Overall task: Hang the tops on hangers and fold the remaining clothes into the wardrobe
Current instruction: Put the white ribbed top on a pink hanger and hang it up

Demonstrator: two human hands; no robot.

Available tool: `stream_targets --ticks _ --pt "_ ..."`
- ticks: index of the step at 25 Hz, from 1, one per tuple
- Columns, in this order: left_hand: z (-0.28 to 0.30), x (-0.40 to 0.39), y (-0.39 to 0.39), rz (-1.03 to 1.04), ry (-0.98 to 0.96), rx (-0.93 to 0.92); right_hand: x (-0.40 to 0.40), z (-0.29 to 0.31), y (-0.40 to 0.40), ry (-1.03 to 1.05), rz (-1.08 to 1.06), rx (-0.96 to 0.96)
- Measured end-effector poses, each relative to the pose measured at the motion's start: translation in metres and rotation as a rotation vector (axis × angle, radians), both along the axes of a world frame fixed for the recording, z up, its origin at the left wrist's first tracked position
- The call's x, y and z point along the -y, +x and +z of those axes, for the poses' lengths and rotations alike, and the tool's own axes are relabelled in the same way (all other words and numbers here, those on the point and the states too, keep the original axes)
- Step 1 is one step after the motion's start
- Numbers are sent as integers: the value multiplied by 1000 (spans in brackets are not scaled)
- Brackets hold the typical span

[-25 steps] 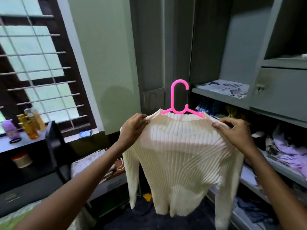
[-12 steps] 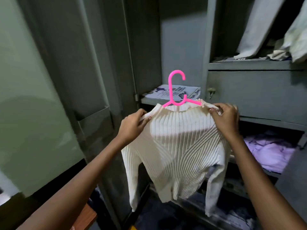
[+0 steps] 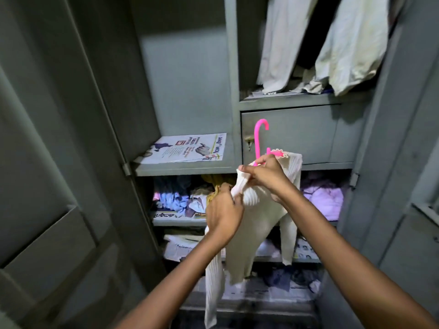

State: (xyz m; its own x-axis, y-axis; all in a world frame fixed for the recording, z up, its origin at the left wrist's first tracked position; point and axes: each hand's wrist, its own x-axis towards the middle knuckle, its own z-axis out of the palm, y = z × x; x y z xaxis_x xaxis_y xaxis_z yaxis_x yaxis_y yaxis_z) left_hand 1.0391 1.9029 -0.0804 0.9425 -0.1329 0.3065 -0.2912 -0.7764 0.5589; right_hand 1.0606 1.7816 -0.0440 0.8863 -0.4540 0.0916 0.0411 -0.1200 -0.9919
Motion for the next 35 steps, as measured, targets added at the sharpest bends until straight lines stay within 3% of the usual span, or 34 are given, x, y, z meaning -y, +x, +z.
stream_targets --ticks 2,5,8,13,17,20,25,29,32,35 --pt "-6 14 -14 -93 -113 -106 11 -2 -3 20 -69 -40" --pt "-9 32 -40 -436 -342 -283 32 3 -21 35 -83 -78" --pt "0 37 -36 -693 -230 -139 61 17 -48 31 -34 -121" --pt "48 44 23 -664 1 128 96 49 -106 132 80 -130" --pt "67 64 51 -675 174 35 104 62 -136 168 219 -172" --pt "64 73 54 -781 77 -74 110 65 -149 171 277 -174" --pt "42 81 46 -829 -266 -71 115 69 -158 222 305 -123" --pt "53 78 54 -860 -371 -36 118 84 -166 -93 224 -170" --pt "73 71 76 -868 -429 19 116 92 -178 -699 82 -428" --pt "91 71 95 -872 -456 19 104 78 -174 -1100 -228 -278"
